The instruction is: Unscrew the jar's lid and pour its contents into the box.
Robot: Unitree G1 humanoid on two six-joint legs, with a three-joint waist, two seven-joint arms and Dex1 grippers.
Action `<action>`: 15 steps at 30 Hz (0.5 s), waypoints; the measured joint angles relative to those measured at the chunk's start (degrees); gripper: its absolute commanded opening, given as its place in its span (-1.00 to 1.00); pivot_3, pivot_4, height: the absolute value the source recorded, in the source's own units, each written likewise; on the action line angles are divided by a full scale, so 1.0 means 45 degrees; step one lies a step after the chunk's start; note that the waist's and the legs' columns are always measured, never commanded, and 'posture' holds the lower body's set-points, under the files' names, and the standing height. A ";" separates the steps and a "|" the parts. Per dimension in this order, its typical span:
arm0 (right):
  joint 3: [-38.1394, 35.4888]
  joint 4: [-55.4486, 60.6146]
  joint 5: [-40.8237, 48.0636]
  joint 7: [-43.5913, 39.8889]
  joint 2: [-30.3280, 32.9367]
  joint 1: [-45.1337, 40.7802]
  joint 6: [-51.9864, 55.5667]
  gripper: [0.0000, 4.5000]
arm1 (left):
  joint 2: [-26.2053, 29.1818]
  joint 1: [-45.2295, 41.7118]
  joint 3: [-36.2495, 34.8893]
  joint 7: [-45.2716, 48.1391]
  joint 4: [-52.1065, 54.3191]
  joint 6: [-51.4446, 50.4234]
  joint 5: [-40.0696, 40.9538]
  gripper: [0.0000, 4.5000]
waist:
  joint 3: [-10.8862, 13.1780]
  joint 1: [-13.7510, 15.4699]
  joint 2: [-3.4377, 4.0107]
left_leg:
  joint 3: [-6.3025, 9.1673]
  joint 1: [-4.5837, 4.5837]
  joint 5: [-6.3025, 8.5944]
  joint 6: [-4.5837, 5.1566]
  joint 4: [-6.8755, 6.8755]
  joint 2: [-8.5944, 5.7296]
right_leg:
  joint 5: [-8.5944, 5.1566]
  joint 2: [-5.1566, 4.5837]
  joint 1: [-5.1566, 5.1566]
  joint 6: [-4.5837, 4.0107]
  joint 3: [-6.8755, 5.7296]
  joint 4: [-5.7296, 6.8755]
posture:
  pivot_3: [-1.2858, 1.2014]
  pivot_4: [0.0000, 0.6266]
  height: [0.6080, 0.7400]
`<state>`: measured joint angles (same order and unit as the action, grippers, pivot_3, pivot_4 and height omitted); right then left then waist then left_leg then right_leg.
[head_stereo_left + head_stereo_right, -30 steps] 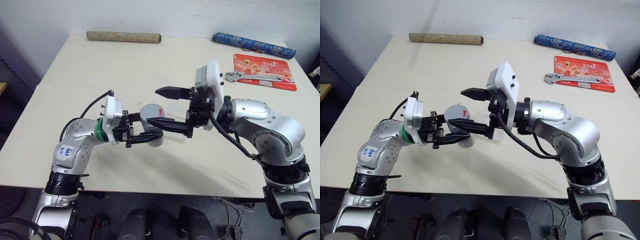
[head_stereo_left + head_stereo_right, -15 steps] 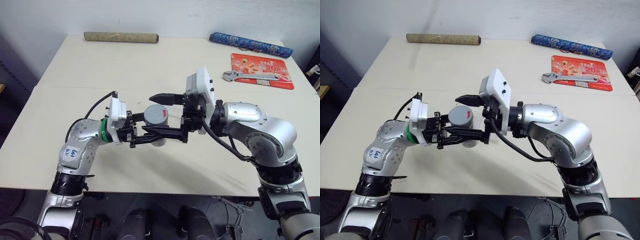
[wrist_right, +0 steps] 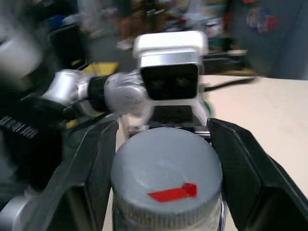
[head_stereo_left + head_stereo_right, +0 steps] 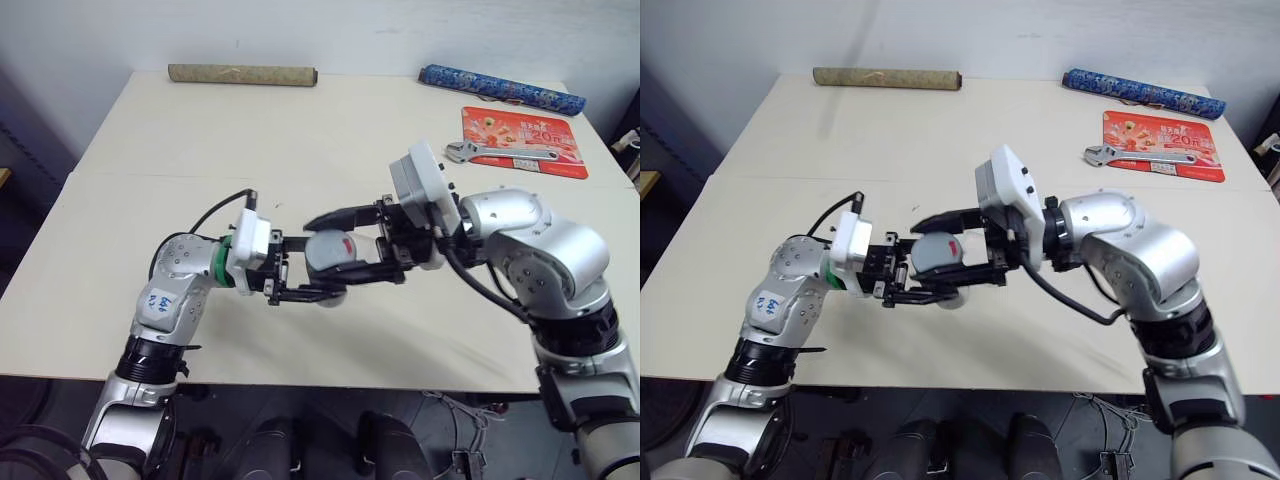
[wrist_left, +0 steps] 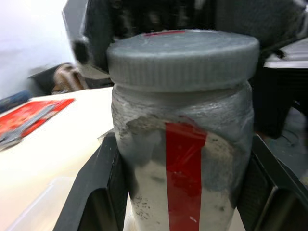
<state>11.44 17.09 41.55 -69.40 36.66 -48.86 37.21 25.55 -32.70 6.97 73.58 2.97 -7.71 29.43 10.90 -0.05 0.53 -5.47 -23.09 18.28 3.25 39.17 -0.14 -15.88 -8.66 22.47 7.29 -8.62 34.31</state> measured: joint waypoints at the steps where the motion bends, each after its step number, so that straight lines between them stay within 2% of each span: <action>1: 0.0147 -0.0247 -0.0136 -0.0578 0.0052 -0.0143 -0.0345 0.16 | -0.0001 -0.0069 0.0104 0.0173 -0.0019 0.0061 -0.0005 0.05 | 0.0000 -0.0007 0.0000 | 0.0002 0.0000 0.0000 -0.0001 0.0000 0.0007 | 0.0000 0.0004 0.0000 0.0000 -0.0001 0.0002 | 0.03 -0.52 1.00; 5: 0.0386 -0.0956 -0.0282 -0.1560 -0.0019 -0.0331 -0.1084 0.16 | -0.0042 -0.0082 0.0212 0.0298 -0.0020 0.0036 -0.0007 0.05 | 0.0000 -0.0029 0.0000 | -0.0002 0.0003 -0.0005 -0.0009 0.0000 0.0016 | 0.0000 0.0008 0.0004 0.0000 0.0002 0.0007 | 0.03 -0.52 1.00; 8: 0.0219 -0.1135 -0.0285 -0.1461 -0.0189 -0.0267 -0.1300 0.57 | -0.0061 -0.0002 0.0073 0.0181 0.0035 -0.0104 0.0147 0.05 | 0.0000 -0.0011 -0.0001 | 0.0000 0.0002 -0.0005 -0.0008 0.0007 0.0012 | 0.0001 0.0003 0.0002 -0.0001 0.0005 0.0010 | 0.03 -0.52 1.00; 10: -0.0416 -0.1341 -0.0287 -0.1010 -0.0302 0.0015 -0.1357 0.89 | -0.0061 0.0195 -0.0353 -0.0106 0.0107 -0.0268 0.0376 0.05 | -0.0001 0.0025 -0.0003 | 0.0011 0.0002 -0.0005 -0.0008 0.0009 0.0009 | 0.0002 -0.0001 -0.0002 -0.0002 0.0002 0.0013 | 0.03 -0.52 1.00; 11: -0.0686 -0.1377 -0.0286 -0.0772 -0.0311 0.0160 -0.1331 0.99 | -0.0051 0.0313 -0.0568 -0.0307 0.0135 -0.0375 0.0430 0.05 | 0.0000 0.0040 -0.0003 | 0.0012 0.0001 -0.0006 -0.0007 0.0009 0.0007 | 0.0002 -0.0003 -0.0002 -0.0002 0.0002 0.0015 | 0.03 -0.52 1.00; 15: -0.1703 -0.1174 -0.0112 0.0765 -0.0882 0.0422 -0.1227 0.99 | -0.0091 0.0415 -0.0907 -0.1710 0.0120 -0.1062 0.0339 0.05 | 0.0000 0.0024 -0.0003 | 0.0013 0.0003 -0.0006 -0.0008 0.0011 0.0008 | 0.0003 -0.0002 0.0000 -0.0002 0.0003 0.0029 | 0.03 -0.52 1.00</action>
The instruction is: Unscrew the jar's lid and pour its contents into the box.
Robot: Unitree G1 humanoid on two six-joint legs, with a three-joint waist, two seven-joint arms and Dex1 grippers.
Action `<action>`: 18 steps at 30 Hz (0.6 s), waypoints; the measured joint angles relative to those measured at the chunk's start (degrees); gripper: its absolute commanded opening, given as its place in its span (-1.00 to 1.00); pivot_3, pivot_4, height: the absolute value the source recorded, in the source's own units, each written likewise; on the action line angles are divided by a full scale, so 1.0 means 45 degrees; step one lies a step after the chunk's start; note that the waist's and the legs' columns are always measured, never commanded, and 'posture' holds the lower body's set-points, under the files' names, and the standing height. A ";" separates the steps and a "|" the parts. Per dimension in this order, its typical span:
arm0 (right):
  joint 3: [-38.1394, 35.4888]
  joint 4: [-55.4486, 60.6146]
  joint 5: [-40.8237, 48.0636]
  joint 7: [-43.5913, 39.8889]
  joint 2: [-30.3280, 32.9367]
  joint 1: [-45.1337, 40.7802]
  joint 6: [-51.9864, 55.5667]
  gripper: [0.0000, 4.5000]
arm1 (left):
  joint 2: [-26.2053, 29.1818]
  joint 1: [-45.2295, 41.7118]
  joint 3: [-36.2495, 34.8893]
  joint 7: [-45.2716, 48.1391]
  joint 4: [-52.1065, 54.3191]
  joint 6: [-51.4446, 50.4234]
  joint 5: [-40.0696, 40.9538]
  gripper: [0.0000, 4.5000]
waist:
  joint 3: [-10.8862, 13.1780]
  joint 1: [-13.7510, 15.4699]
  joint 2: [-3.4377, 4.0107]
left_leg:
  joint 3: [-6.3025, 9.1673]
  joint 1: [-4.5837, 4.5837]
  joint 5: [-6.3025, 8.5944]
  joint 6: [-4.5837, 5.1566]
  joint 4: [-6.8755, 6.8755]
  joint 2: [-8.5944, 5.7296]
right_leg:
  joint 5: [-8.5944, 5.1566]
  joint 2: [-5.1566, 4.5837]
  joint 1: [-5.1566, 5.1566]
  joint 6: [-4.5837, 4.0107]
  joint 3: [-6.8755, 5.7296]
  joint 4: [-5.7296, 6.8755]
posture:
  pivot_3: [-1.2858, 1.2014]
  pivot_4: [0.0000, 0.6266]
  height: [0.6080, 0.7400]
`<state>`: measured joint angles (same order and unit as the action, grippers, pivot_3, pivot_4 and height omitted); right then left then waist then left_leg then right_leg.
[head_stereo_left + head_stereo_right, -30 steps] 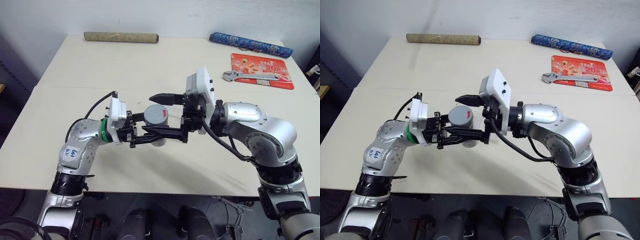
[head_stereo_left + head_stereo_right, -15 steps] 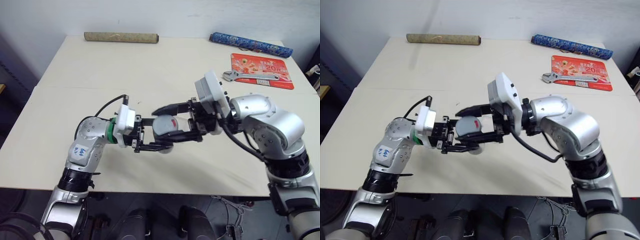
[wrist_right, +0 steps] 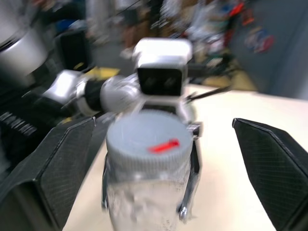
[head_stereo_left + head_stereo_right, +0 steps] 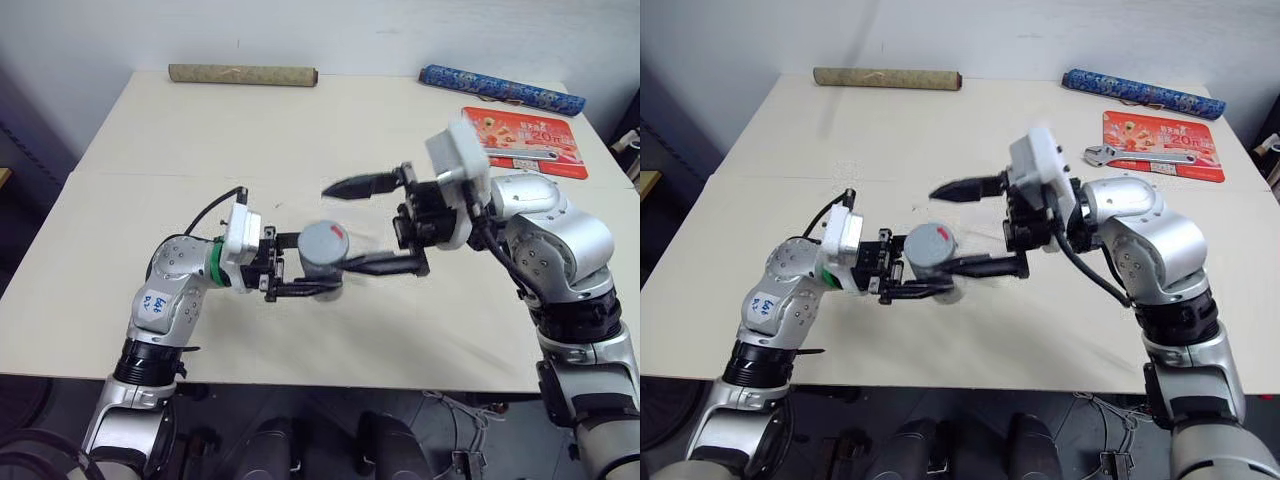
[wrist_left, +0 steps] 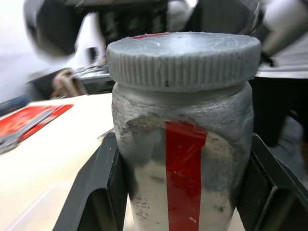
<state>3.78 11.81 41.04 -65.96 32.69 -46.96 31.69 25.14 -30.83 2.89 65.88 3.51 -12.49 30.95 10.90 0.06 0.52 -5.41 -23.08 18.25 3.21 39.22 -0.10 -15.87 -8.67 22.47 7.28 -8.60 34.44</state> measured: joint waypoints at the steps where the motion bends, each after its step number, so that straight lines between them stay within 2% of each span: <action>1: -0.0112 0.0134 0.0004 0.0395 -0.0070 0.0016 0.0123 0.99 | -0.0027 -0.0003 -0.0011 -0.0299 -0.0002 -0.0175 -0.0039 0.05 | 0.0000 -0.0004 0.0000 | 0.0001 0.0000 -0.0001 -0.0001 0.0000 0.0000 | 0.0000 0.0001 0.0000 0.0000 0.0000 0.0000 | 0.03 -0.52 1.00; 9: 0.0422 0.0904 -0.0660 0.2381 -0.0641 0.0061 0.0798 0.99 | -0.0630 -0.0241 0.0222 -0.1257 -0.0004 -0.0695 -0.0285 0.05 | 0.0000 -0.0016 0.0000 | -0.0009 0.0000 -0.0001 -0.0003 0.0000 -0.0001 | 0.0000 0.0002 0.0005 0.0000 0.0005 0.0003 | 0.03 -0.52 1.00; 18: 0.0829 0.0660 -0.1446 0.2628 -0.0825 -0.0016 0.0824 0.99 | -0.0823 -0.0233 0.0564 -0.1461 0.0000 -0.0921 -0.0506 0.05 | 0.0000 -0.0028 0.0000 | -0.0010 0.0000 -0.0003 -0.0004 0.0000 -0.0001 | 0.0000 0.0004 0.0006 0.0000 0.0004 0.0004 | 0.03 -0.52 1.00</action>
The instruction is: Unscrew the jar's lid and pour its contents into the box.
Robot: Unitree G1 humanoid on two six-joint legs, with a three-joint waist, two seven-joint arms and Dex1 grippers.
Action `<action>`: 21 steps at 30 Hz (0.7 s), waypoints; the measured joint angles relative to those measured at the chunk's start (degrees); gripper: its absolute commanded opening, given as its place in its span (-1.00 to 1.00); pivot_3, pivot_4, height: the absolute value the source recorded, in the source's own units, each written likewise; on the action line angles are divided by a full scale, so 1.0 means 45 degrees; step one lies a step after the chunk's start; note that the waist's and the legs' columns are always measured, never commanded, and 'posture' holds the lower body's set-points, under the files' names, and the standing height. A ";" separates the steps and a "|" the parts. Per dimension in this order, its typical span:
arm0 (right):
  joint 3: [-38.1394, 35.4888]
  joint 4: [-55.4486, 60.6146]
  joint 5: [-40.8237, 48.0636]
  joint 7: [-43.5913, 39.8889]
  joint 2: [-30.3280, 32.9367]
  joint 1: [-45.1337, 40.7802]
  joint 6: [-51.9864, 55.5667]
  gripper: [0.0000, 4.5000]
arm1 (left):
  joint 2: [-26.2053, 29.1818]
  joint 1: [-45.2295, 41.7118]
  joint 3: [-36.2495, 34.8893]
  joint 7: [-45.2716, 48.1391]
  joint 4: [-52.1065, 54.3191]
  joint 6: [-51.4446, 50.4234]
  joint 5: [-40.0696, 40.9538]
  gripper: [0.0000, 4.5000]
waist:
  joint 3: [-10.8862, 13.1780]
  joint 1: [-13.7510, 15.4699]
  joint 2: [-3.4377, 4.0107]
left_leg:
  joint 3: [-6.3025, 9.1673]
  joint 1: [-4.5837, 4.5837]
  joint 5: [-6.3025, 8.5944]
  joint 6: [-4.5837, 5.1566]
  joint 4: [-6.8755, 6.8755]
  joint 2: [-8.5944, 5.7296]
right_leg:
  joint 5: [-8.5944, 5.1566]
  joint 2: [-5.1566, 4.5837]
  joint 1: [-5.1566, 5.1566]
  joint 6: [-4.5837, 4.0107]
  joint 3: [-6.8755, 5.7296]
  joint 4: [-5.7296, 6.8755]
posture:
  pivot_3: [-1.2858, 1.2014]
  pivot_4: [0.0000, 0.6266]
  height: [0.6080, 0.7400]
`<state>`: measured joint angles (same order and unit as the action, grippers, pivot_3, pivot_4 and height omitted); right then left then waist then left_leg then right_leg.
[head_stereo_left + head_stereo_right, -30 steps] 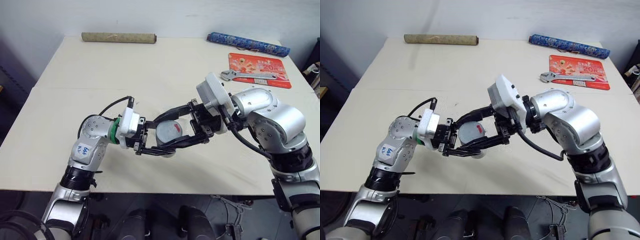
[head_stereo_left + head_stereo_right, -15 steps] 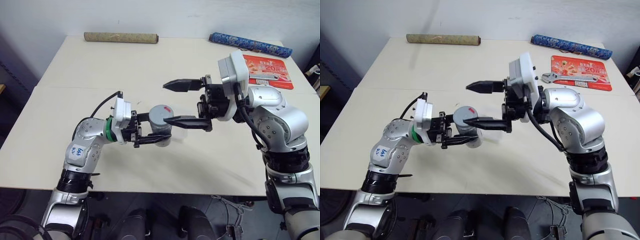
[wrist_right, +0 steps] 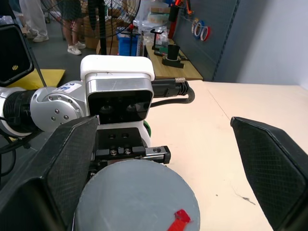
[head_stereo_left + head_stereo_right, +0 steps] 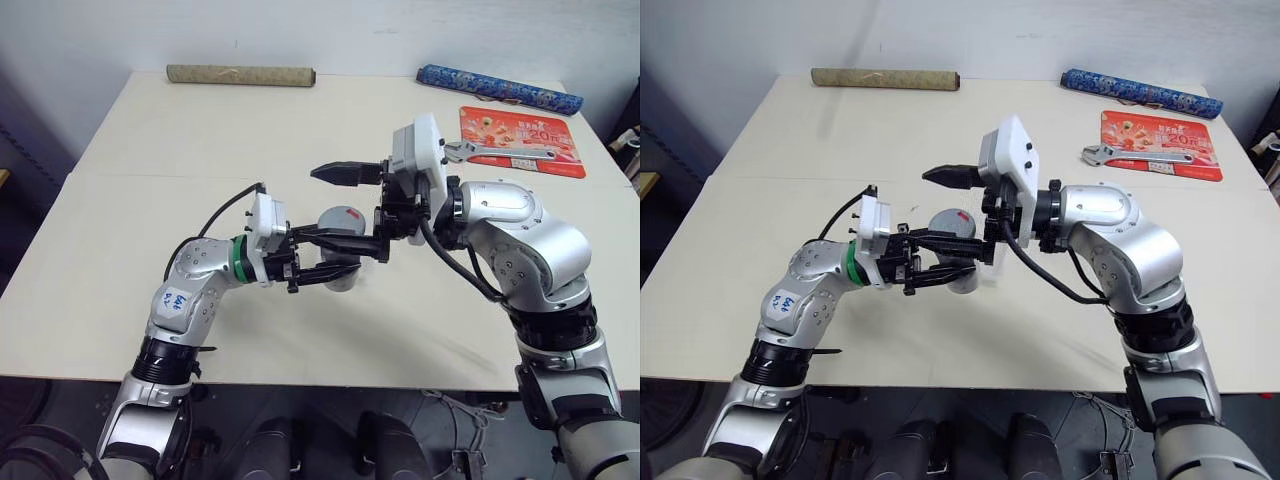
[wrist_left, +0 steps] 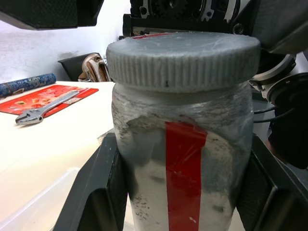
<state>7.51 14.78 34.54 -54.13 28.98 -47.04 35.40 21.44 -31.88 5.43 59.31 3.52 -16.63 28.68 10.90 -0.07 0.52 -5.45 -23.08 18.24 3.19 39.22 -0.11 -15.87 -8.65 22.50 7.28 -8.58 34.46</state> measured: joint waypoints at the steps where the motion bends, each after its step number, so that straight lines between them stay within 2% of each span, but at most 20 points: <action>1: 0.0014 -0.0073 0.0001 -0.0031 -0.0020 -0.0018 0.0009 0.99 | 0.0005 0.0000 -0.0001 -0.0007 0.0000 -0.0028 -0.0004 0.05 | 0.0000 -0.0001 0.0000 | 0.0000 0.0000 0.0000 0.0000 0.0000 0.0000 | 0.0000 0.0000 0.0000 0.0000 0.0000 0.0000 | 0.03 -0.52 1.00; 12: -0.0018 -0.1433 0.0210 -0.1668 0.0466 -0.0317 -0.0089 0.99 | 0.0249 0.0152 -0.0005 -0.0093 0.0044 -0.0069 -0.0063 0.05 | 0.0000 0.0004 0.0000 | 0.0000 0.0000 -0.0001 0.0002 0.0000 0.0000 | 0.0000 0.0000 -0.0001 0.0000 0.0001 0.0000 | 0.03 -0.52 1.00; 21: -0.1119 -0.2495 0.0344 -0.2750 0.1162 0.0050 -0.0370 0.99 | 0.0364 0.0253 -0.0036 -0.0083 0.0201 -0.0061 -0.0112 0.05 | 0.0000 0.0015 -0.0001 | 0.0001 0.0000 -0.0002 0.0004 0.0000 0.0000 | 0.0000 -0.0001 -0.0002 0.0000 0.0001 0.0000 | 0.03 -0.52 1.00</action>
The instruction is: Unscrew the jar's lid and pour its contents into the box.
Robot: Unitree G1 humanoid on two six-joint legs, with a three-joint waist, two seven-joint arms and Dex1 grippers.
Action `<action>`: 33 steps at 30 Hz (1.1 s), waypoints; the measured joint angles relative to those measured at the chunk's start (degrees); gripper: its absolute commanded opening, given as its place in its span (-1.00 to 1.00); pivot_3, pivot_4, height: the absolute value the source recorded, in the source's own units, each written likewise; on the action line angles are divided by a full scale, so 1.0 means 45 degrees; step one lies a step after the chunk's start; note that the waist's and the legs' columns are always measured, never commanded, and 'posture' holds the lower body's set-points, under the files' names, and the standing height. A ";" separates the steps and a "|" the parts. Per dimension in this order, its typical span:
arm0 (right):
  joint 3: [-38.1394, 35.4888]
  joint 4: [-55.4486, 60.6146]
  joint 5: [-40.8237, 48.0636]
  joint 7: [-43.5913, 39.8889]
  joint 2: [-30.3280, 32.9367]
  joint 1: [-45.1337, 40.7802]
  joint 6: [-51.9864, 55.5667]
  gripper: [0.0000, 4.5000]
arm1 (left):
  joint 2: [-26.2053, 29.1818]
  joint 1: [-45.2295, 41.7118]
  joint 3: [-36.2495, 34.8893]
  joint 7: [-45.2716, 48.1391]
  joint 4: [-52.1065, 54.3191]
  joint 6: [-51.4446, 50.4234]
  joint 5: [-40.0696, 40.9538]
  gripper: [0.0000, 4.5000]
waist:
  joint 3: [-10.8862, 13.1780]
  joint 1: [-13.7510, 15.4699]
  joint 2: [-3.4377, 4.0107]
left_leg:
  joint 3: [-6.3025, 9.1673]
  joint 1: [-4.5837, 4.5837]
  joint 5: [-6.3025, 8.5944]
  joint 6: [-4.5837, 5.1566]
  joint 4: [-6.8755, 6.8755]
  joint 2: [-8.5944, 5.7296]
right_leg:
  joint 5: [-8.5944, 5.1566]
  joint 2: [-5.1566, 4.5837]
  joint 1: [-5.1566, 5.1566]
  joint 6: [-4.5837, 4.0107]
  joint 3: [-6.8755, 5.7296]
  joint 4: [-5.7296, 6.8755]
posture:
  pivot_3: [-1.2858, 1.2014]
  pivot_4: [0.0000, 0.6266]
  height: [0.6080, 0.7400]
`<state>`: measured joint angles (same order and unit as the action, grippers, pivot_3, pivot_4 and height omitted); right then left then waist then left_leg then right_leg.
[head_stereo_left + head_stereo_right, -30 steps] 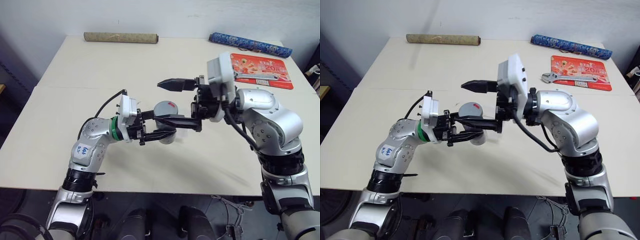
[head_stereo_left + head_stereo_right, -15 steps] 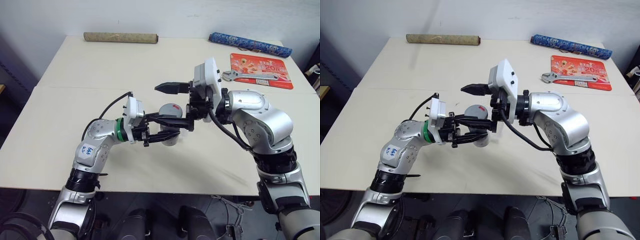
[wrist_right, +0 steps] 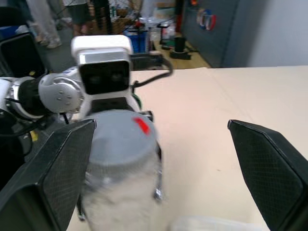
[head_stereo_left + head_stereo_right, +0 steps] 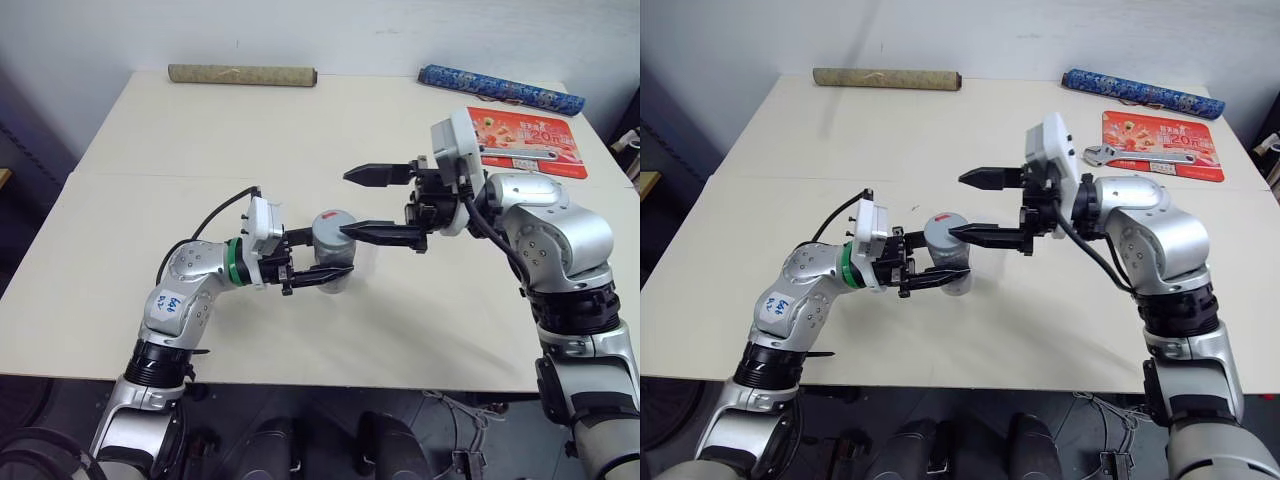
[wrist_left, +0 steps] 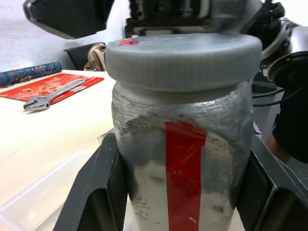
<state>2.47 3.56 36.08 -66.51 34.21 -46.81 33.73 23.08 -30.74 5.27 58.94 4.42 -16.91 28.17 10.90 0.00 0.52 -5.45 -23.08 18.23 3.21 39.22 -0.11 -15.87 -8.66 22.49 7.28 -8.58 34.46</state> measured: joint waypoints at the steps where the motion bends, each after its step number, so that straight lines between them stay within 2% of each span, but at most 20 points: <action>1: -0.0078 -0.0028 0.0006 -0.0065 0.0000 0.0082 0.0001 0.99 | 0.0000 0.0006 0.0013 0.0000 0.0010 0.0000 -0.0002 0.05 | 0.0000 -0.0001 0.0000 | -0.0003 0.0000 0.0000 0.0000 0.0000 0.0000 | 0.0000 0.0000 0.0001 0.0000 0.0001 0.0000 | 0.03 -0.52 1.00; 8: -0.0568 0.0027 0.0521 -0.0274 0.0135 0.0498 0.0372 0.99 | 0.0017 0.0107 0.0033 -0.0003 0.0379 -0.0001 -0.0033 0.05 | 0.0000 -0.0003 0.0001 | -0.0004 0.0001 -0.0002 0.0000 0.0000 0.0001 | 0.0000 -0.0001 0.0001 0.0000 0.0005 0.0001 | 0.03 -0.52 1.00; 14: -0.0226 0.1927 0.1288 0.0525 -0.0547 0.0197 0.1355 0.99 | -0.0002 0.0087 0.0040 -0.0027 0.0457 -0.0016 -0.0032 0.05 | 0.0000 -0.0035 0.0001 | -0.0002 0.0004 -0.0007 -0.0010 0.0000 0.0005 | 0.0000 0.0001 0.0004 0.0000 0.0009 0.0007 | 0.03 -0.52 1.00; 22: 0.1048 0.2652 0.0245 0.2181 -0.1326 0.0120 0.1378 0.99 | -0.0128 0.0054 0.0106 -0.0142 0.0457 -0.0108 -0.0036 0.05 | -0.0001 0.0029 0.0000 | 0.0003 0.0001 -0.0014 -0.0007 0.0002 -0.0009 | 0.0001 -0.0007 0.0004 -0.0001 0.0010 0.0013 | 0.03 -0.52 1.00; 33: 0.1095 0.1952 -0.0369 0.1874 -0.1293 0.0119 0.0808 0.99 | -0.0225 0.0081 0.0213 -0.0329 0.0441 -0.0101 -0.0295 0.05 | -0.0001 -0.0005 -0.0001 | -0.0001 0.0003 -0.0016 -0.0007 0.0002 -0.0004 | 0.0001 -0.0003 0.0005 -0.0001 0.0009 0.0014 | 0.03 -0.52 1.00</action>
<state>7.40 12.34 34.42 -58.07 28.39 -46.27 37.37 22.07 -30.38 6.22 57.46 6.41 -17.36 26.84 10.89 -0.02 0.51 -5.45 -23.07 18.16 3.18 39.23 -0.13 -15.87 -8.67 22.51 7.28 -8.54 34.52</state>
